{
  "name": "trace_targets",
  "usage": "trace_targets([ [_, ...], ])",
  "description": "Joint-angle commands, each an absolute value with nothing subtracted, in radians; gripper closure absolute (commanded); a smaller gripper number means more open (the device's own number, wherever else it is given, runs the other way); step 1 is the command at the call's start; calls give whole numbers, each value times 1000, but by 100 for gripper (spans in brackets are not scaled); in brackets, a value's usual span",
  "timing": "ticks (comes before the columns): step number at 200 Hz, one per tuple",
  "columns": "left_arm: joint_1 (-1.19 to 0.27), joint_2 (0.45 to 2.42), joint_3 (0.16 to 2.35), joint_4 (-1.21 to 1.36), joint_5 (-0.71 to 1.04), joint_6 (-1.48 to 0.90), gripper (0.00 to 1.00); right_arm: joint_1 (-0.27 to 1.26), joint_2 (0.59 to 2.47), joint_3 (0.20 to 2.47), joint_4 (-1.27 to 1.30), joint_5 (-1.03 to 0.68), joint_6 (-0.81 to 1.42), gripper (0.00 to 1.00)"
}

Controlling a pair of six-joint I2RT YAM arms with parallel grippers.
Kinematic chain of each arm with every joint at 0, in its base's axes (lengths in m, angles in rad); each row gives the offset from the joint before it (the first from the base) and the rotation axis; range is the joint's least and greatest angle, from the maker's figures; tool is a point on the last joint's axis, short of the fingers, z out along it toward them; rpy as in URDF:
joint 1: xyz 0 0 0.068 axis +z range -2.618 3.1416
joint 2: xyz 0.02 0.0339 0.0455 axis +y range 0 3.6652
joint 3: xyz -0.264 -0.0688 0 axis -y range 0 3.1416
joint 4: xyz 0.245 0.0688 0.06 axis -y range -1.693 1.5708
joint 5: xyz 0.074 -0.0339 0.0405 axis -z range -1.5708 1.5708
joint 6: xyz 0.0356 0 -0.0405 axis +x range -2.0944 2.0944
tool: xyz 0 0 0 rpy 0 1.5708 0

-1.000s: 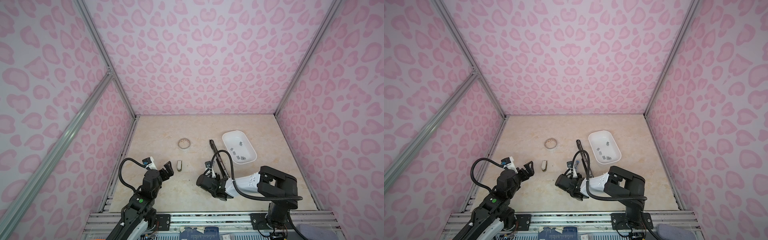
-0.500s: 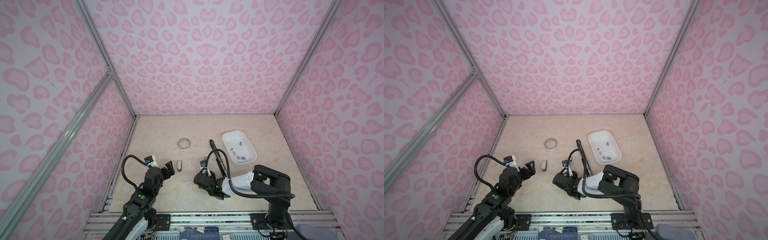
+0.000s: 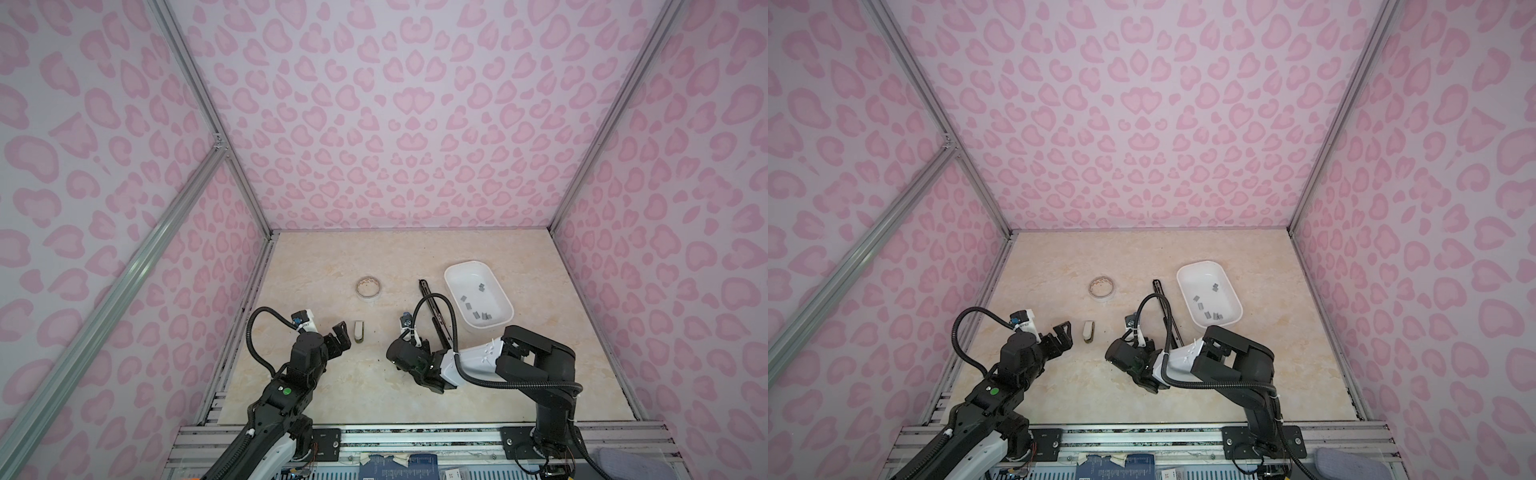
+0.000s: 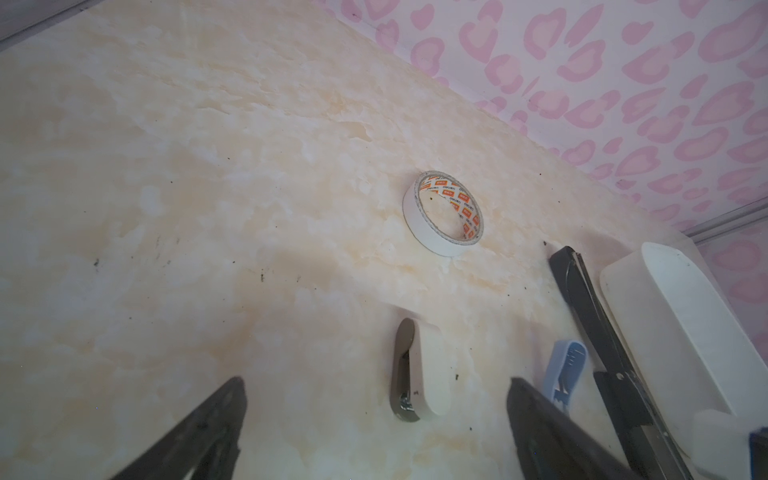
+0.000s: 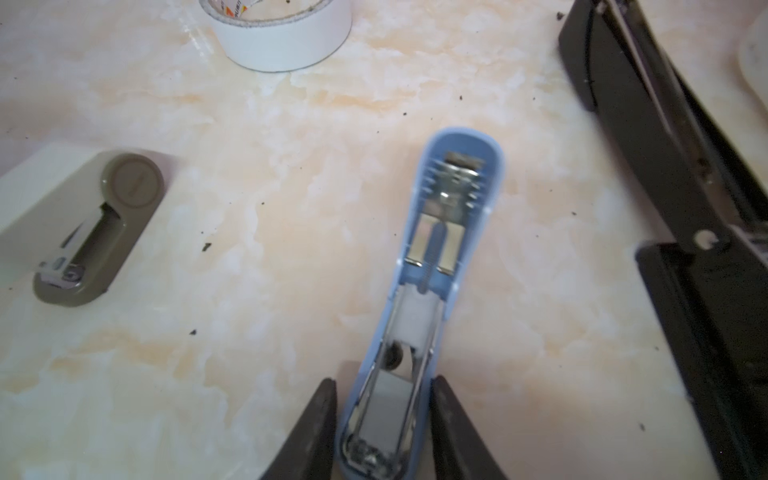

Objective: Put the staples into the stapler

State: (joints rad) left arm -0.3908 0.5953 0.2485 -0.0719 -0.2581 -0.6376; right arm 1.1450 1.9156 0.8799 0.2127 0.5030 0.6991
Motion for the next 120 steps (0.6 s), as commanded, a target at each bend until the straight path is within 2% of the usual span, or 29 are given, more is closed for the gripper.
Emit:
trace_targets([
  [1,-390,585,257,-31,-244,-633,2,1158,1922,862,135,410,673,71],
  [32,-390,594,270,-20,-190,-625,2,1172,1908,817,225,367,596,73],
  [73,-390,660,288,22,-118,-623,3,1171,1867,711,360,326,476,61],
  [120,-390,826,349,55,-77,-627,0,1169,1862,626,468,293,412,61],
])
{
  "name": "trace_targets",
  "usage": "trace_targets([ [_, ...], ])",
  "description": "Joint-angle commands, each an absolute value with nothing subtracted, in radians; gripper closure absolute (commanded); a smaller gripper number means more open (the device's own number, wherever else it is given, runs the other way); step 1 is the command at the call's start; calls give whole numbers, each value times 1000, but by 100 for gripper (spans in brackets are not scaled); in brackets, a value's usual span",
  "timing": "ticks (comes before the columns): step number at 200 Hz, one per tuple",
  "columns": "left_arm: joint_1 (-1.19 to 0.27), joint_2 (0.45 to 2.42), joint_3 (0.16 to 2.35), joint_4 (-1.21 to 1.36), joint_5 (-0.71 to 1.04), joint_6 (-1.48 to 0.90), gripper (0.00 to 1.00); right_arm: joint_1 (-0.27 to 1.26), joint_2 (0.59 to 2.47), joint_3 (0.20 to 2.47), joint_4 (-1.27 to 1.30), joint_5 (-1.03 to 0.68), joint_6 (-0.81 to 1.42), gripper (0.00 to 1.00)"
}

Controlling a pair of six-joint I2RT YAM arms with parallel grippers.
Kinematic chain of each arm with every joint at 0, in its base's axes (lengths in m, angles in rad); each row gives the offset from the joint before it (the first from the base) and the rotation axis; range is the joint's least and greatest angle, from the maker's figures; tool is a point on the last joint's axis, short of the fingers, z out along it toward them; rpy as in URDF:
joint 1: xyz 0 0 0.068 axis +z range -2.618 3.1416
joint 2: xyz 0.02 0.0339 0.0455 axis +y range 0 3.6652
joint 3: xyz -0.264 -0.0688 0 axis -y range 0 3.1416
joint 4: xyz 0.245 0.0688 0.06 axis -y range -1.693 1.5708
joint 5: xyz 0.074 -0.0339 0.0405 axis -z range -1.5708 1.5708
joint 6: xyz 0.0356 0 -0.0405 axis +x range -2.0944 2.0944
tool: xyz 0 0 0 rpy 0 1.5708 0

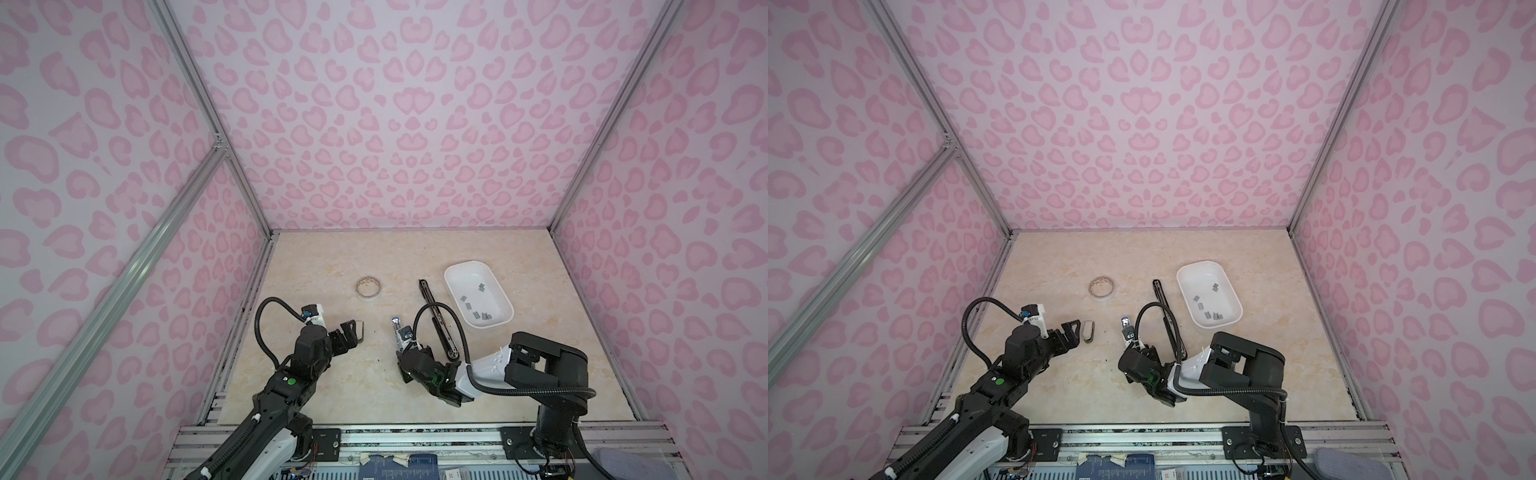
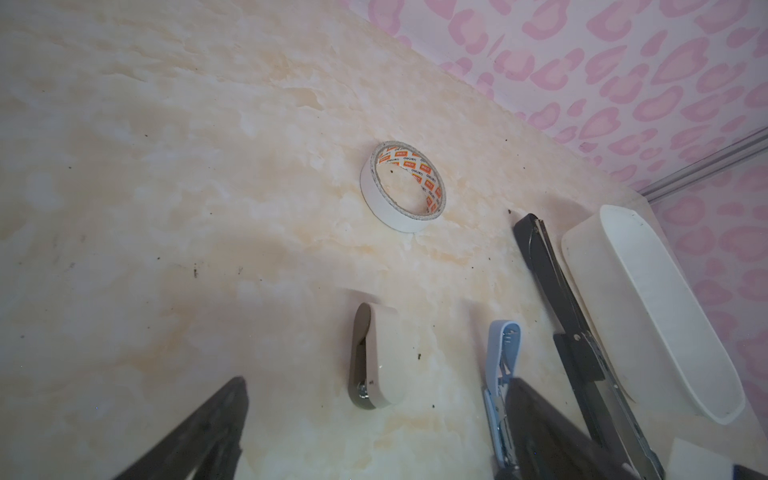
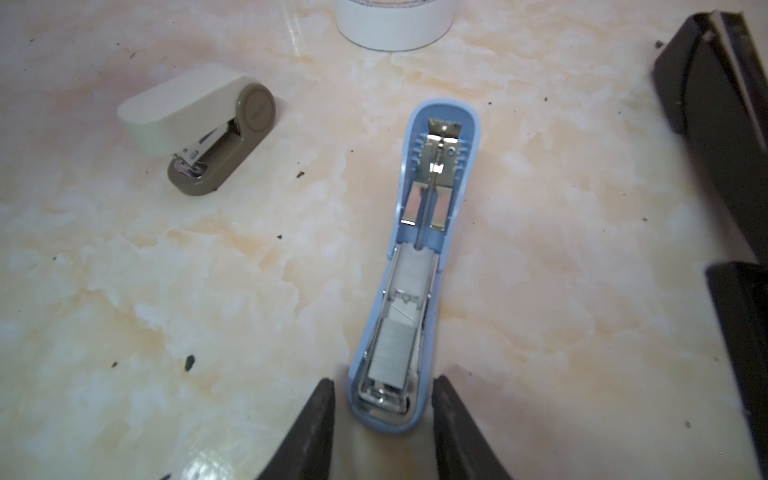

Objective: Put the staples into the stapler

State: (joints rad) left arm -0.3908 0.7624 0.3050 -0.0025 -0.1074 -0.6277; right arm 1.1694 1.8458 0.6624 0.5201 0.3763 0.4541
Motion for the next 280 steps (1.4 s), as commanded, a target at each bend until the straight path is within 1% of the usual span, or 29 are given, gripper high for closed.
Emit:
trace_targets([
  [1,-391,828,352,55,-77,-627,0,1169,1862,624,470,293,412,61],
  [38,-390,951,408,80,-67,-615,2,1151,1870,593,515,287,406,69],
  [64,-390,1020,437,136,2,-615,6,1119,1868,572,549,265,410,70],
  [79,-390,1066,449,184,52,-628,12,1106,1870,562,570,249,411,71],
  [93,-390,1123,475,183,59,-639,14,1102,1870,557,577,244,408,71],
  [100,-390,1151,489,183,57,-639,15,1101,1870,557,580,241,405,68],
  [113,-390,1194,514,183,48,-640,17,1100,1872,563,574,237,394,59],
  [122,-390,1216,526,208,45,-641,18,1101,1871,576,560,233,390,55],
  [146,-390,1249,552,217,45,-637,18,1102,1891,597,555,230,393,50],
  [163,-390,1256,562,215,38,-628,18,1094,1916,630,509,252,403,49],
  [176,-390,1262,568,209,29,-622,18,1087,1925,635,505,258,405,51],
  [199,-390,1283,580,212,34,-615,18,1076,1927,630,509,262,411,62],
  [218,-390,1318,598,224,58,-615,23,1073,1930,622,516,262,410,69],
  [231,-390,1349,614,223,55,-617,27,1073,1931,617,529,257,409,71],
  [261,-392,1444,655,217,0,-584,29,1071,1933,605,561,235,402,76],
  [280,-391,1524,691,215,-14,-546,31,1066,1940,598,579,224,403,78],
])
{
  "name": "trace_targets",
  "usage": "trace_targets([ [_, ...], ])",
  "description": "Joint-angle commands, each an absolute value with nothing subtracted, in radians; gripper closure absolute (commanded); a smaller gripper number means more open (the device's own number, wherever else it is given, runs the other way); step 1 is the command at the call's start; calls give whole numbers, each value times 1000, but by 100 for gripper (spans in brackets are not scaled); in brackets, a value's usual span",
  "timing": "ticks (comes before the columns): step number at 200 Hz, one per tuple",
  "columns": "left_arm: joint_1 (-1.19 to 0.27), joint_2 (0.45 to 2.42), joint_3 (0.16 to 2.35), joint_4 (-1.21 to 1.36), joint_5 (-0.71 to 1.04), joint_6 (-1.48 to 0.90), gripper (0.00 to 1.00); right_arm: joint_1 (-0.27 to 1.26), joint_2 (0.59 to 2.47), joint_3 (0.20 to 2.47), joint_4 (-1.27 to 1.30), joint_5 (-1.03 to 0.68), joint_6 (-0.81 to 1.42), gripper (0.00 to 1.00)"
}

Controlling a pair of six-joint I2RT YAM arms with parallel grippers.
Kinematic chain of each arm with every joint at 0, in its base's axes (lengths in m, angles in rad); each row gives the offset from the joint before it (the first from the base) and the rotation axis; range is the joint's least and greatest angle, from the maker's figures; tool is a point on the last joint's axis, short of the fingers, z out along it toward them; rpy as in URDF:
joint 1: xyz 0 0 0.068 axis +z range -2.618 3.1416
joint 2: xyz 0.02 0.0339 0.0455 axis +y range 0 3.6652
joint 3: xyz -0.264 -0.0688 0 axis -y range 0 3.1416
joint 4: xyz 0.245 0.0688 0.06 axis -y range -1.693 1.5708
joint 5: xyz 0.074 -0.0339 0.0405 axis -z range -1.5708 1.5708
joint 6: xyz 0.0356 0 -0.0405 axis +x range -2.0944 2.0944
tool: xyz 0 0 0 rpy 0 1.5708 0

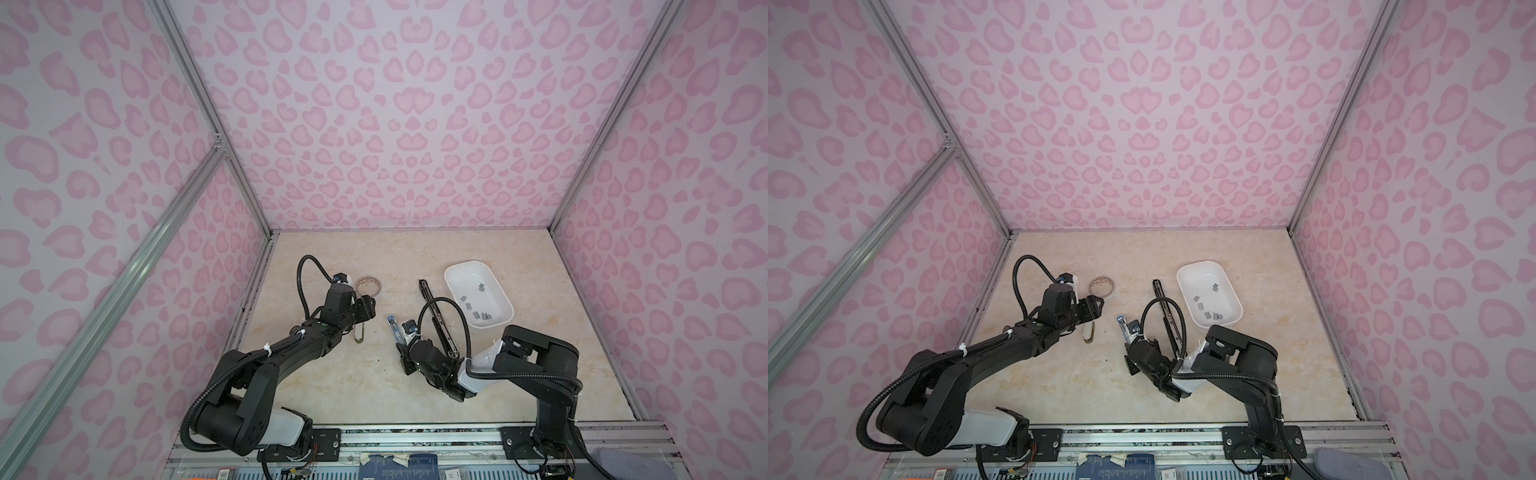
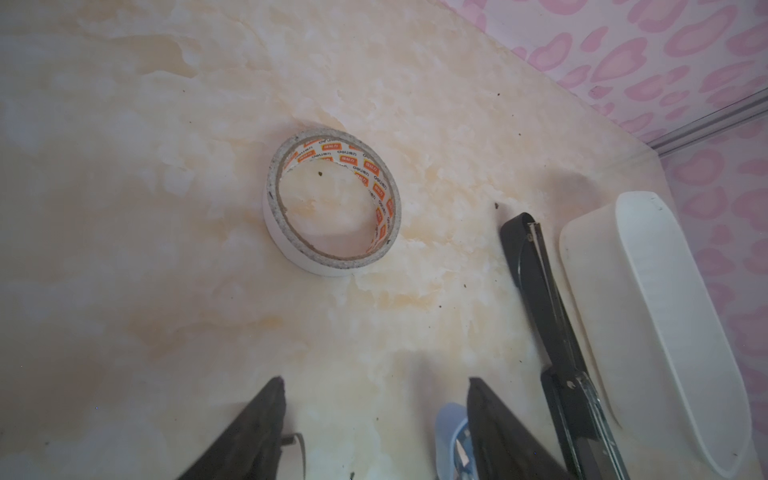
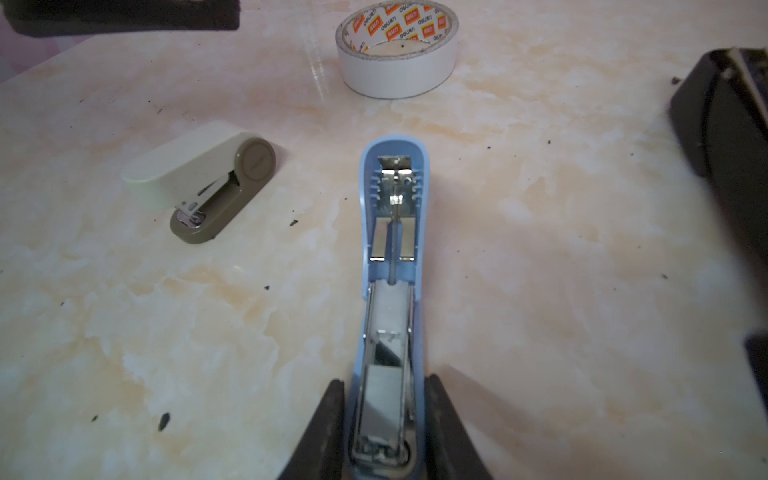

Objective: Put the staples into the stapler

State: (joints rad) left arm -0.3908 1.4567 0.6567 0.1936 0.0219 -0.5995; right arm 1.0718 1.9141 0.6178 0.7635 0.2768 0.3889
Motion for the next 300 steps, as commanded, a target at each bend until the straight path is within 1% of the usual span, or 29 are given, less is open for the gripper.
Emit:
trace_targets([
  [1,-391,1527,693,217,-15,-545,31,1066,1940,598,579,223,402,78],
  [18,-391,1603,721,218,-20,-516,33,1055,1948,588,602,206,410,79],
  [51,-394,1717,774,231,5,-463,39,1043,1947,577,621,191,417,80],
  [73,-401,1761,794,251,33,-423,42,1040,1949,581,621,188,414,81],
  [102,-412,1788,808,266,56,-371,44,1036,1962,595,617,177,410,81],
  [180,-437,1792,784,344,256,-283,47,1006,1993,629,631,124,406,82],
  [219,-451,1737,735,400,310,-278,49,1005,1997,633,633,123,409,83],
  [262,-492,1678,669,458,309,-251,49,1005,1993,630,637,129,410,83],
  [289,-534,1651,629,495,264,-228,50,1005,1993,628,639,133,412,82],
  [300,-544,1645,619,501,237,-225,51,1006,1987,624,641,136,412,78],
])
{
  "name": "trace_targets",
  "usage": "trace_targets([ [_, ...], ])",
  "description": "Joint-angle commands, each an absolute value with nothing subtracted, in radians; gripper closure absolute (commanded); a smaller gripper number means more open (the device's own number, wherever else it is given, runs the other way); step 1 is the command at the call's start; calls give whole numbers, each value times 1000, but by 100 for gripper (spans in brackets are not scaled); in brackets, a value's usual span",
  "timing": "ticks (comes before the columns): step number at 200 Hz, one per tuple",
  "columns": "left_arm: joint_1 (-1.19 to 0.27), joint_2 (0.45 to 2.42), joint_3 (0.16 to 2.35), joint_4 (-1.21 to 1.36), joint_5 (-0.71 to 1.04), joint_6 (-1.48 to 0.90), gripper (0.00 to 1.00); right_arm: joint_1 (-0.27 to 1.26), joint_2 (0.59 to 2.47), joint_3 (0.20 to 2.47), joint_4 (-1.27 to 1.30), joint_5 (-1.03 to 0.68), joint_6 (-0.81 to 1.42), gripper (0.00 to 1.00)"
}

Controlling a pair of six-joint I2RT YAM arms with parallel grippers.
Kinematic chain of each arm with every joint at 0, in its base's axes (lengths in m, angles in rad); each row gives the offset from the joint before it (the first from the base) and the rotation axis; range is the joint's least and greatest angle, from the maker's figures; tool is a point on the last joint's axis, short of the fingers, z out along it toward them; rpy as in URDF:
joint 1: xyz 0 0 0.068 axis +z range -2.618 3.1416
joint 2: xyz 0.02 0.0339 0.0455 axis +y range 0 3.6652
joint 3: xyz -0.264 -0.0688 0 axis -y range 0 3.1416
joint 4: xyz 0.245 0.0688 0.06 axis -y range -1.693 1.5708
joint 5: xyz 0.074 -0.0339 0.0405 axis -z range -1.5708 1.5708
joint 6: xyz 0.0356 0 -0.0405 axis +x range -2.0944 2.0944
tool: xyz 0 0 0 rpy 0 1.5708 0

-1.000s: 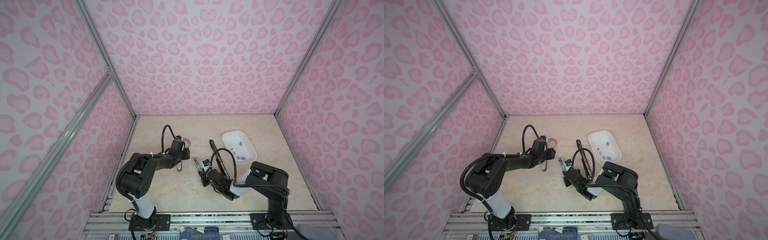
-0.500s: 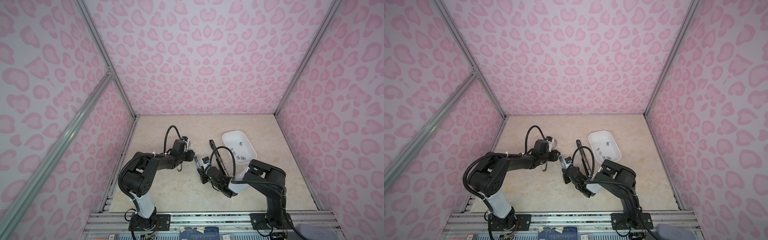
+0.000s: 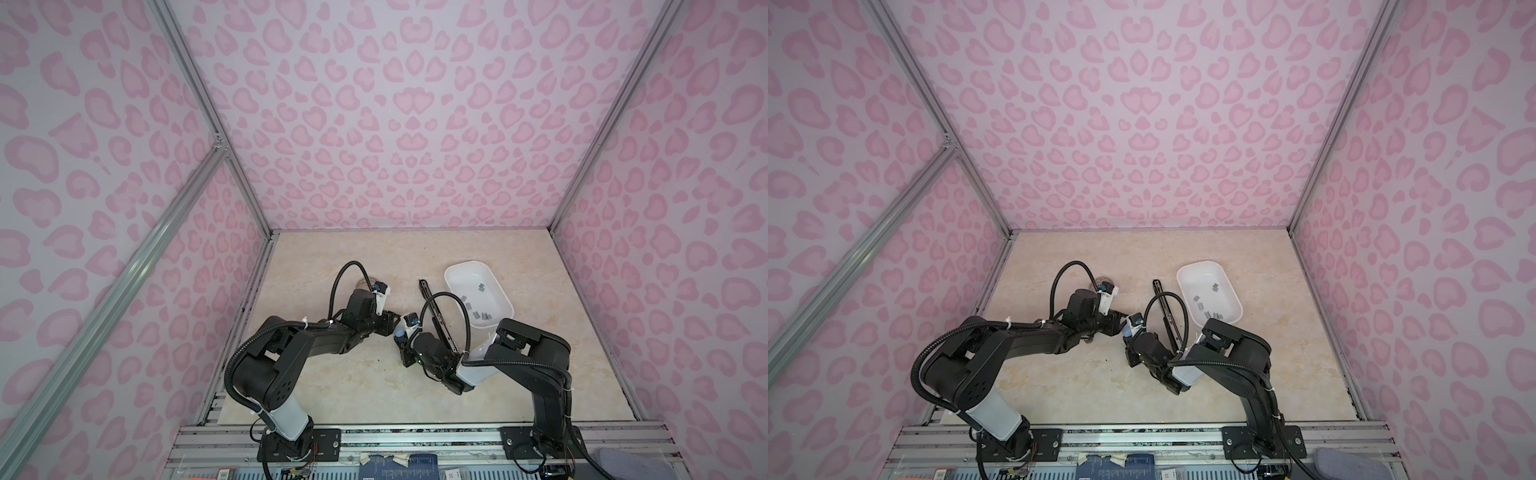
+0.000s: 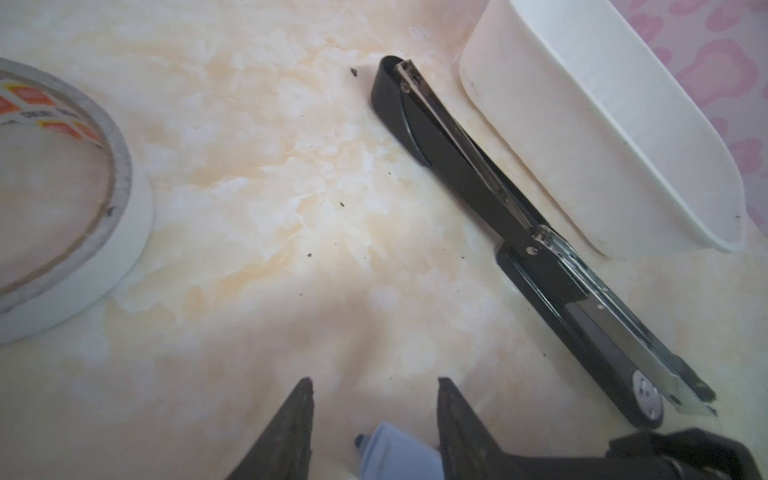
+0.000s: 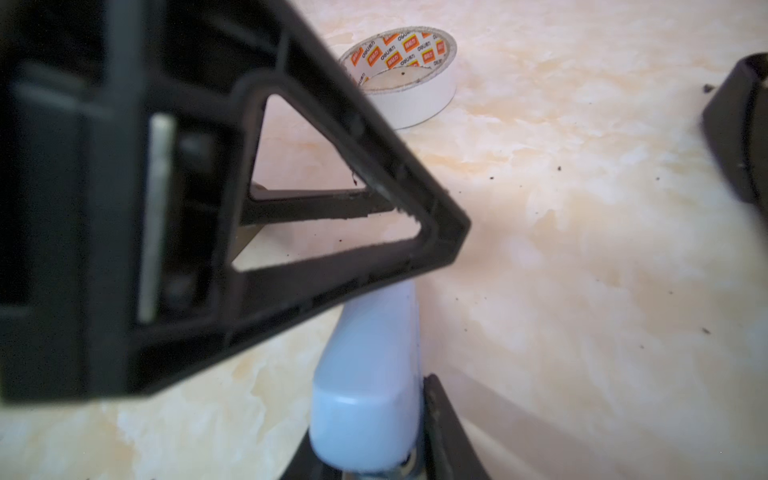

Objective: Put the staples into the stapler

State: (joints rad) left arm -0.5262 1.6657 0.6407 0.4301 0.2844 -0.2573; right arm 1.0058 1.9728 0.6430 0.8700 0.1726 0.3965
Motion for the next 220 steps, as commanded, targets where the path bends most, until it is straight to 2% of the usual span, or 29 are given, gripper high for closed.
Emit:
trace_targets([
  [1,-544,1646,618,502,234,-224,51,1005,1986,623,640,136,411,78],
  [46,-546,1611,588,508,202,-229,52,1005,1922,584,654,140,406,56],
  [78,-548,1582,560,532,196,-239,52,1010,1828,535,668,141,391,50],
  [101,-551,1570,542,551,196,-243,52,1019,1757,509,666,152,386,51],
  [134,-554,1565,520,574,198,-239,52,1027,1659,507,639,159,372,61],
  [155,-556,1564,511,589,206,-234,52,1032,1626,532,612,160,362,63],
  [220,-563,1568,479,635,215,-220,55,1026,1720,685,509,200,349,70],
])
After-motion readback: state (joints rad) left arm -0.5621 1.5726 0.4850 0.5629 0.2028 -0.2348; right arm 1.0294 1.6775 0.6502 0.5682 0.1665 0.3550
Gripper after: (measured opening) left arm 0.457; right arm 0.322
